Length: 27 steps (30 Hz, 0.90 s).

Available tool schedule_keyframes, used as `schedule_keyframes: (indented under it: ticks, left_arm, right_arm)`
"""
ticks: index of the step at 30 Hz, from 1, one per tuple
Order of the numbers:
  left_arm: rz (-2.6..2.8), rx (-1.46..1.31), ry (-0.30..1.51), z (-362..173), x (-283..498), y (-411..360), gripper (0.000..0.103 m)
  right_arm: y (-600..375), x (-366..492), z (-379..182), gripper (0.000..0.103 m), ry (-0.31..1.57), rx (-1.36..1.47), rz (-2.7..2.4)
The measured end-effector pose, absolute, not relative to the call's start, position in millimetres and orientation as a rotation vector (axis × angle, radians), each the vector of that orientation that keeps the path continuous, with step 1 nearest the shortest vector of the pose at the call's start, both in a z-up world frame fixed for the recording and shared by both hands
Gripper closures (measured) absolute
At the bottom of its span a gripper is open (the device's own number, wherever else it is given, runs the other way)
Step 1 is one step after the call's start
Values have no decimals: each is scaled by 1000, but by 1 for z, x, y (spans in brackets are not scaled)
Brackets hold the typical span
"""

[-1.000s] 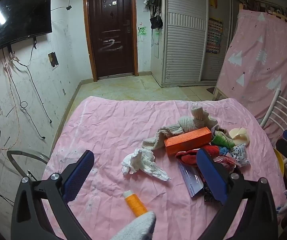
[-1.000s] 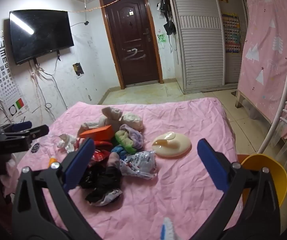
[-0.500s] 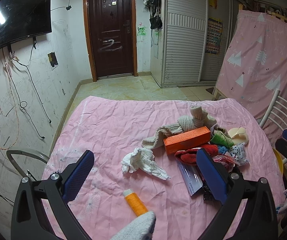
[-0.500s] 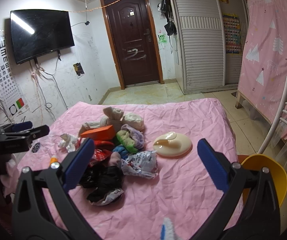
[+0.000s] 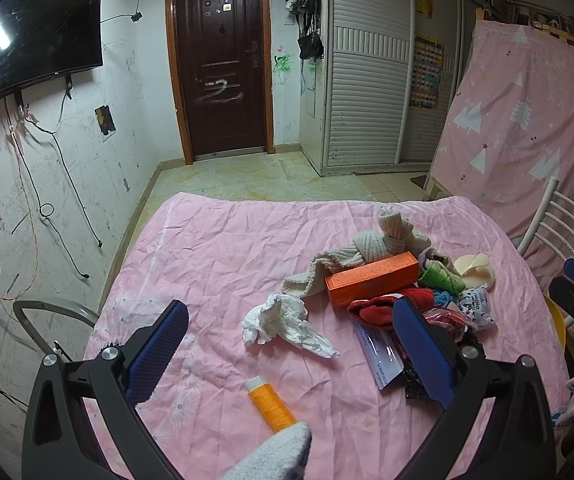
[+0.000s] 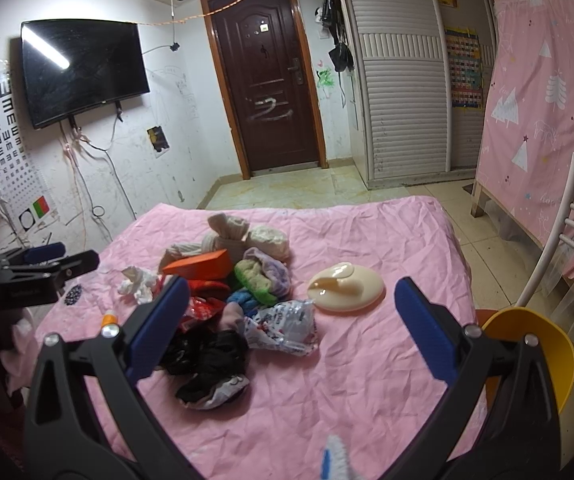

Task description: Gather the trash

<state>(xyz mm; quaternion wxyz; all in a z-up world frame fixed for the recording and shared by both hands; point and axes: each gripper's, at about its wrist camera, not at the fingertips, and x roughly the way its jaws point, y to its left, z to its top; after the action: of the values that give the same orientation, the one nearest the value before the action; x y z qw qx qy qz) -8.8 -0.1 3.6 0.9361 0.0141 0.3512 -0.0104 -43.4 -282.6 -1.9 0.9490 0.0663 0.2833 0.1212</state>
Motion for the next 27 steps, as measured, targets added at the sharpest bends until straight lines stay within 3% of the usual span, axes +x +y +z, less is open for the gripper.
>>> schedule_keyframes:
  ticks: [27]
  left_arm:
    - [-24, 27, 717, 3, -9, -1, 10]
  right_arm:
    - [-282, -44, -3, 4, 575, 135, 247]
